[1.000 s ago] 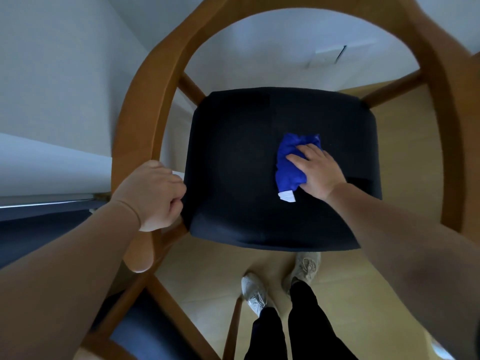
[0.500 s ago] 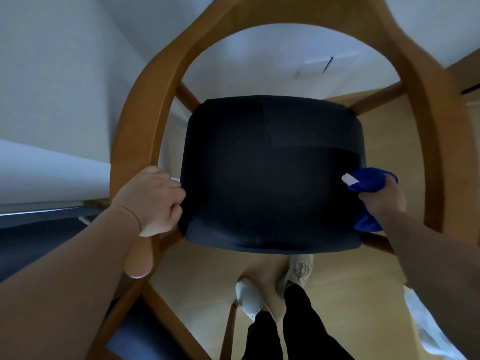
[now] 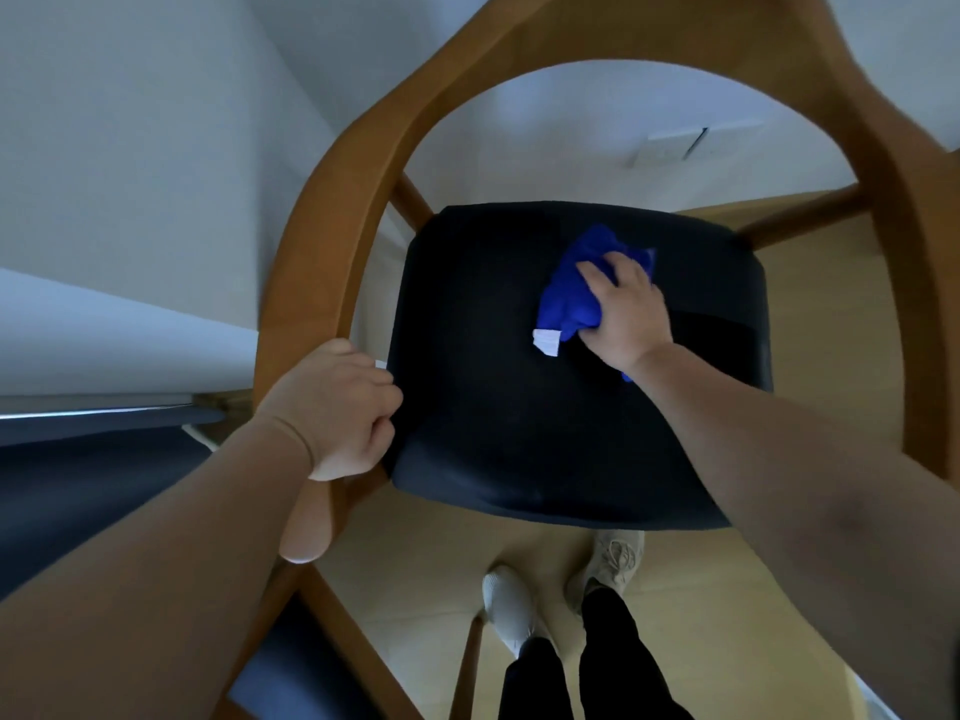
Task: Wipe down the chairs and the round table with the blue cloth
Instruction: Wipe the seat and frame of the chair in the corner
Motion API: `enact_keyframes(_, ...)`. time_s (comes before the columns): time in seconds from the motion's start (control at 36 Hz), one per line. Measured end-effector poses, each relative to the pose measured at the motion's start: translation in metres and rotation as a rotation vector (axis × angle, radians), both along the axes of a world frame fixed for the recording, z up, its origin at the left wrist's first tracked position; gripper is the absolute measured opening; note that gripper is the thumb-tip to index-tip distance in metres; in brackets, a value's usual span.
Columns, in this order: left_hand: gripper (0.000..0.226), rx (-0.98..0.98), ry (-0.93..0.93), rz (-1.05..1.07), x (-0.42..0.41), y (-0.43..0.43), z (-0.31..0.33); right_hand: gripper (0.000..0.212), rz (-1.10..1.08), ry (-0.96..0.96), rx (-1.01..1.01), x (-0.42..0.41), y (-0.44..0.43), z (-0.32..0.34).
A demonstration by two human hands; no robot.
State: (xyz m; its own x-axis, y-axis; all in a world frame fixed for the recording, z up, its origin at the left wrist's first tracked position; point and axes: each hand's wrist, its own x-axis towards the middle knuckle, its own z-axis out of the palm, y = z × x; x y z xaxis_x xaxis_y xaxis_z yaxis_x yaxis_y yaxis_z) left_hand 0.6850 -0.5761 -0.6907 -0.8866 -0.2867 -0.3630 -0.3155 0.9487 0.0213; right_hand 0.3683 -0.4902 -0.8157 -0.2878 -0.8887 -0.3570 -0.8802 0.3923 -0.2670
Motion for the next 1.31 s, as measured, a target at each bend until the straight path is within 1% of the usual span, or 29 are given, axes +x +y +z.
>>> enact_keyframes(0.08, 0.030, 0.007, 0.004, 0.006, 0.001, 0.000, -0.002, 0.085, 0.175, 0.016, -0.007, 0.023, -0.034, -0.002)
enact_keyframes(0.17, 0.030, 0.025, -0.014, 0.009, 0.001, -0.001, -0.002, 0.084, 0.269, 0.013, 0.026, 0.041, -0.053, -0.010)
enact_keyframes(0.28, 0.030, 0.027, -0.014, 0.013, 0.000, -0.001, 0.000, 0.084, 0.270, 0.029, 0.064, 0.042, -0.054, -0.020)
enact_keyframes(0.42, 0.027, 0.031, -0.018, -0.003, -0.001, -0.002, 0.003, 0.080, 0.290, 0.068, 0.072, 0.017, -0.043, -0.016)
enact_keyframes(0.58, 0.024, 0.025, -0.038, -0.021, -0.005, -0.001, 0.006, 0.085, 0.103, 0.124, 0.134, -0.053, 0.009, -0.011)
enact_keyframes(0.75, 0.024, 0.017, -0.056, -0.021, -0.004, -0.001, 0.004, 0.087, -0.210, 0.134, 0.202, -0.125, 0.086, -0.007)
enact_keyframes(0.83, 0.025, 0.025, -0.053, -0.022, -0.004, -0.002, 0.003, 0.084, -0.337, 0.127, 0.262, -0.134, 0.100, -0.005)
enact_keyframes(0.94, 0.026, 0.020, -0.039, 0.001, -0.003, -0.001, 0.003, 0.080, -0.425, 0.110, 0.243, -0.128, 0.098, -0.003)
enact_keyframes(1.0, 0.026, 0.036, -0.044, 0.013, -0.001, -0.001, 0.004, 0.080, -0.416, 0.133, 0.226, -0.122, 0.094, 0.000)
enact_keyframes(1.11, 0.026, 0.036, -0.041, 0.014, -0.002, 0.000, 0.002, 0.082, -0.322, 0.139, 0.141, -0.107, 0.078, 0.000)
enact_keyframes(1.31, 0.025, 0.039, -0.025, 0.008, -0.003, -0.003, 0.002, 0.082, -0.059, 0.096, 0.071, -0.051, -0.017, 0.001)
